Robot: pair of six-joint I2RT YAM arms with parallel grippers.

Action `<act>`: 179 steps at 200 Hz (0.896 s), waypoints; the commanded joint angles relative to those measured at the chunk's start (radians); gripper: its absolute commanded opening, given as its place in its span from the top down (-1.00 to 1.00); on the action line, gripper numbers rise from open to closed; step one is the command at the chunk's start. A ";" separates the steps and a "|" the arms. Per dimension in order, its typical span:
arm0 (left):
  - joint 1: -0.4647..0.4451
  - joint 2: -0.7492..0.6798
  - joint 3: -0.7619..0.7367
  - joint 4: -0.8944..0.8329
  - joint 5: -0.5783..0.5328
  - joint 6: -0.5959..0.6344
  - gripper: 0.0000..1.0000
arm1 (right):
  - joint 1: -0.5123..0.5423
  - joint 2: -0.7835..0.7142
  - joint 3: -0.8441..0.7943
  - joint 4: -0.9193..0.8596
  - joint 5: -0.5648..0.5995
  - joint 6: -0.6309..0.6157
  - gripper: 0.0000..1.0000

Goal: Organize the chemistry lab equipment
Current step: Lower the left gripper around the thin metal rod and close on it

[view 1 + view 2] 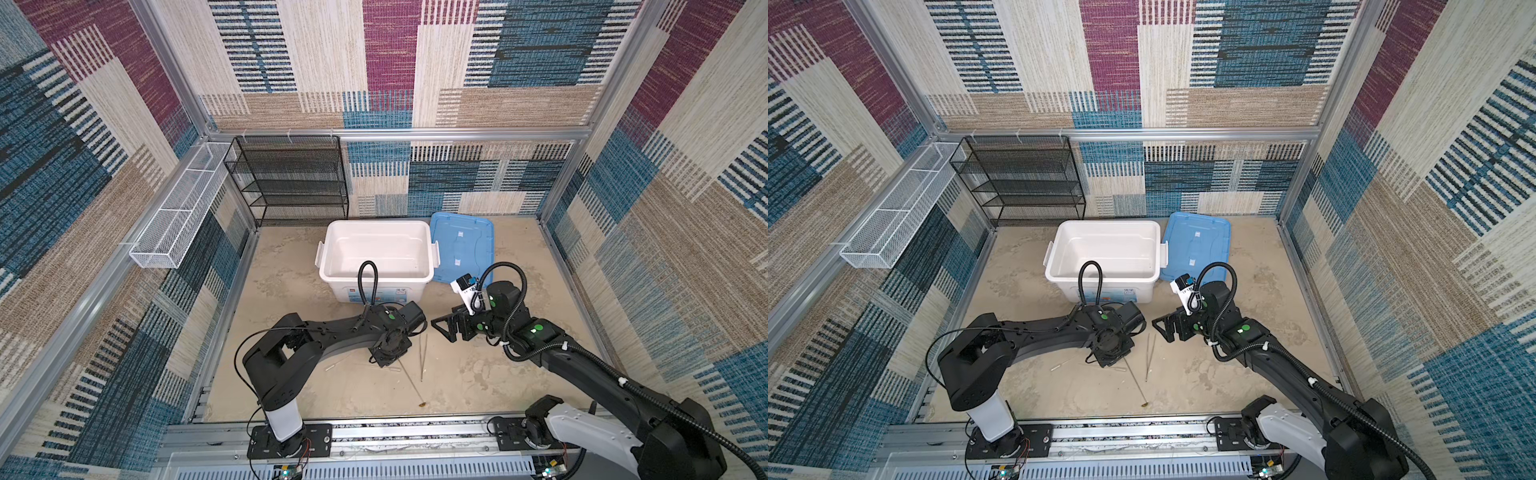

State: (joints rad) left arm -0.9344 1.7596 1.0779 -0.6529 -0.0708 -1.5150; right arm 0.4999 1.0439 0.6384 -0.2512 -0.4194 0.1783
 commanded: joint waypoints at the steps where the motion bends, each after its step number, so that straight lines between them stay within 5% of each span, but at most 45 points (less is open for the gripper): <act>1: 0.000 0.018 0.000 0.017 0.040 -0.019 0.45 | 0.003 0.001 0.001 0.027 -0.007 0.004 -0.99; 47: -0.001 0.031 0.020 0.018 0.036 0.002 0.46 | 0.006 -0.007 -0.005 0.028 -0.002 0.006 -0.99; 179: -0.003 0.095 0.041 0.068 0.048 0.023 0.91 | 0.005 -0.014 -0.005 0.022 0.021 0.002 -0.99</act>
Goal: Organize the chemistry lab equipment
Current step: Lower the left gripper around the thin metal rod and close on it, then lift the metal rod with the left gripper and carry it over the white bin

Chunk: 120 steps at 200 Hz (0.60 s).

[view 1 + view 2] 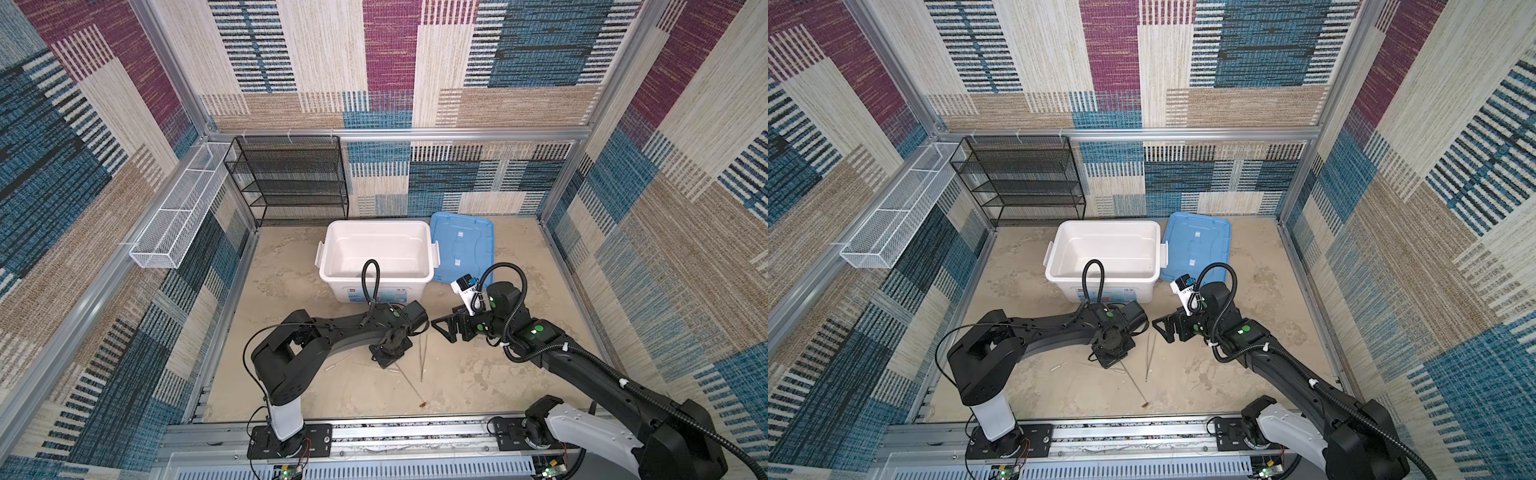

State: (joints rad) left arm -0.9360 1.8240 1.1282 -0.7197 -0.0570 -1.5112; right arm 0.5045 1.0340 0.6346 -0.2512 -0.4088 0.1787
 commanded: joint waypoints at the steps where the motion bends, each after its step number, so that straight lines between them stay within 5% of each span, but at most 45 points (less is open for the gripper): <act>1: 0.000 0.031 -0.009 0.135 0.034 0.020 0.91 | 0.001 -0.005 -0.001 0.022 0.010 0.002 -0.99; 120: 0.000 -0.058 -0.011 0.201 -0.019 0.100 1.00 | 0.002 -0.034 -0.006 0.030 0.033 0.000 -0.99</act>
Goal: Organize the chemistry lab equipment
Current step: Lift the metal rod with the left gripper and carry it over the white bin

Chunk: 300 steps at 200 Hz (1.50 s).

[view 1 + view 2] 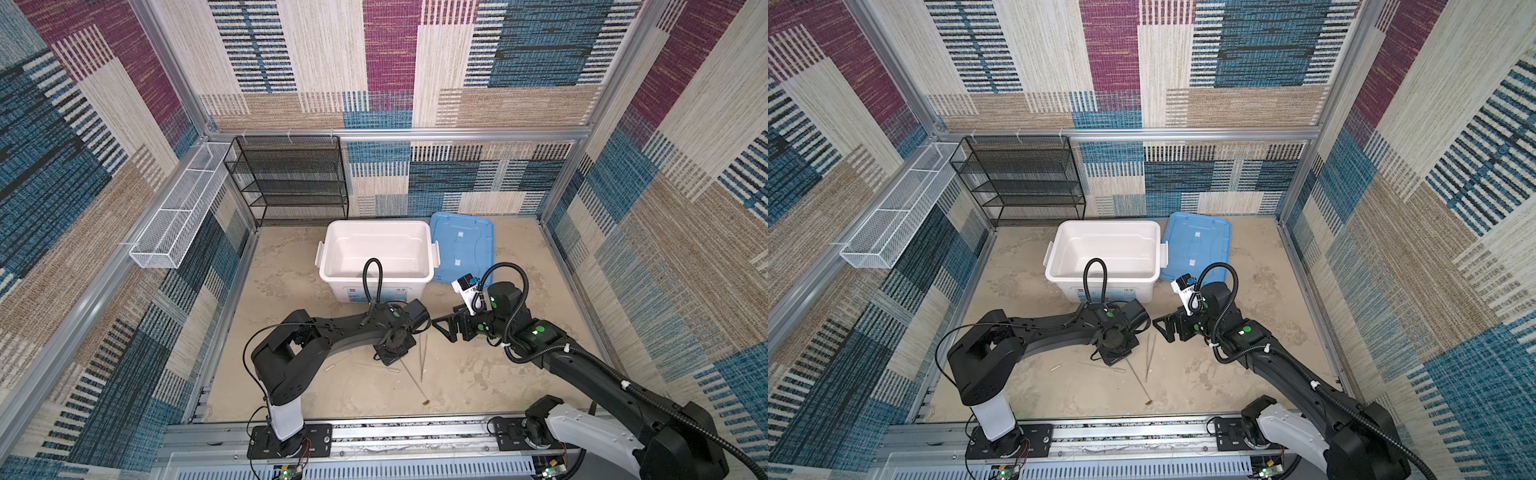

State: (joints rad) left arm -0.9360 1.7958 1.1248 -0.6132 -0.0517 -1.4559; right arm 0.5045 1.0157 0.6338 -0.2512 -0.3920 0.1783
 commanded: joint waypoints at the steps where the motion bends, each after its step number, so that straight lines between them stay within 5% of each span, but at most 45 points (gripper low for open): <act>1: 0.000 -0.032 -0.009 0.094 -0.026 0.045 1.00 | 0.002 -0.016 -0.005 0.030 0.017 0.001 -0.99; 125: 0.002 -0.187 -0.114 0.063 -0.103 -0.004 1.00 | 0.001 -0.083 -0.003 0.057 0.049 -0.002 -0.99; 193: 0.047 -0.411 -0.133 -0.108 -0.317 0.014 1.00 | 0.000 -0.065 0.020 0.101 0.019 0.016 -0.99; 219: 0.087 -0.509 -0.051 -0.224 -0.457 0.159 1.00 | 0.000 -0.055 0.050 0.145 -0.001 0.038 -0.99; 255: 0.186 -0.617 0.063 -0.223 -0.538 0.508 1.00 | 0.000 -0.010 0.136 0.220 -0.046 0.066 -1.00; 300: 0.383 -0.680 0.136 0.008 -0.264 0.931 1.00 | 0.000 0.068 0.252 0.333 -0.105 0.099 -1.00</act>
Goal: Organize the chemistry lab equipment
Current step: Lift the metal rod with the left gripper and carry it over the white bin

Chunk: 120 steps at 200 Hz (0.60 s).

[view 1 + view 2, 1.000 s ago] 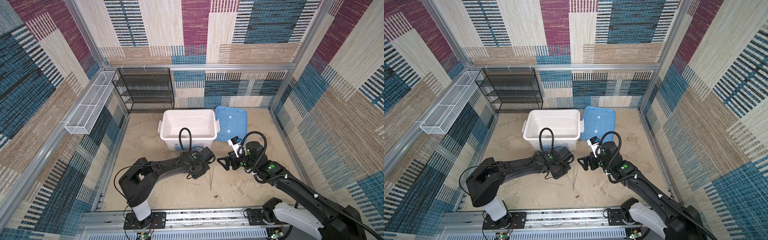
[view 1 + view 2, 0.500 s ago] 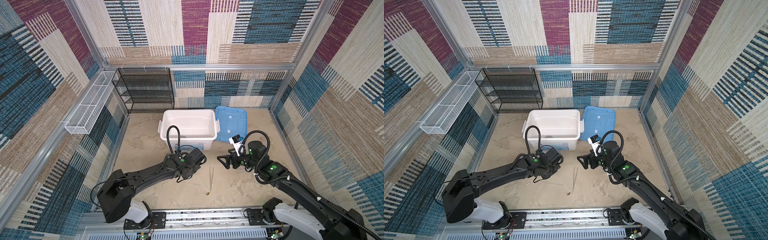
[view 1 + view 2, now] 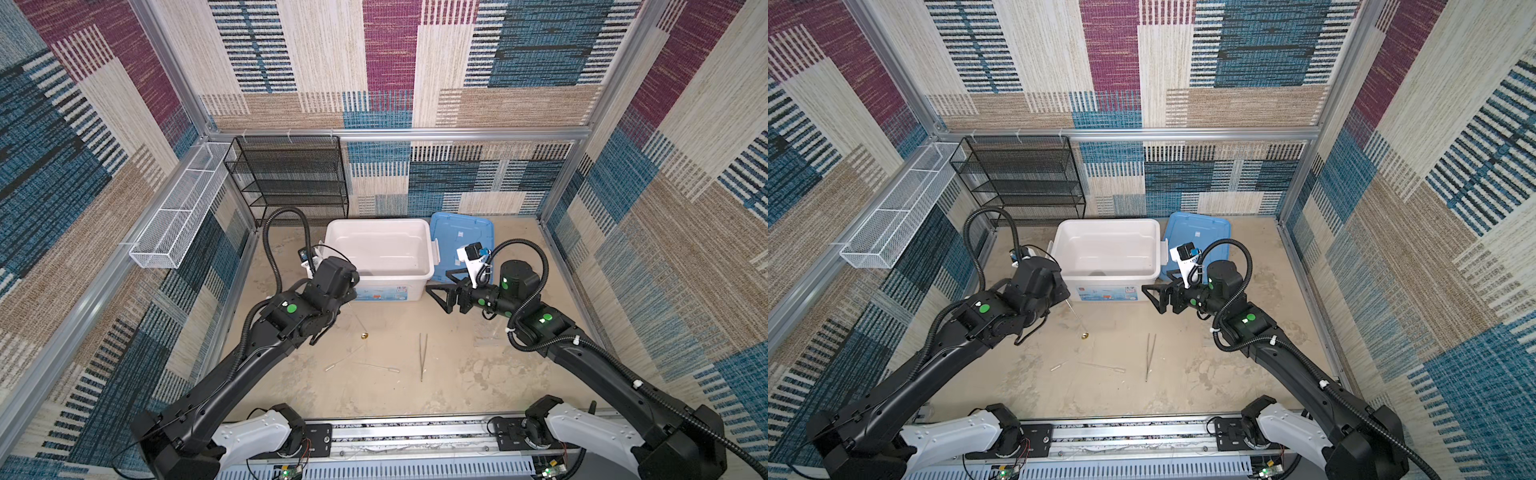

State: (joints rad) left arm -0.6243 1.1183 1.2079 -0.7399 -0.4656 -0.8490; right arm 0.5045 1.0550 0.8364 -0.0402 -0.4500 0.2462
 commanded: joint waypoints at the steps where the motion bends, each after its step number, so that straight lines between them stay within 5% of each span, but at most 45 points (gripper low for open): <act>1: 0.075 0.000 0.058 0.134 0.154 0.331 1.00 | 0.000 0.031 0.053 0.122 -0.048 0.030 -0.99; 63: 0.243 0.178 0.372 0.111 0.460 0.696 1.00 | -0.025 0.178 0.276 0.072 -0.028 0.024 -0.99; 120: 0.293 0.313 0.469 0.224 0.664 1.073 1.00 | -0.060 0.249 0.374 0.067 -0.056 -0.022 -0.99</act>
State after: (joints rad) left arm -0.3489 1.3865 1.6295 -0.5751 0.0441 -0.0097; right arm 0.4572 1.2869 1.1839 0.0124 -0.4896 0.2569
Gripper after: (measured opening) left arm 0.048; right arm 0.993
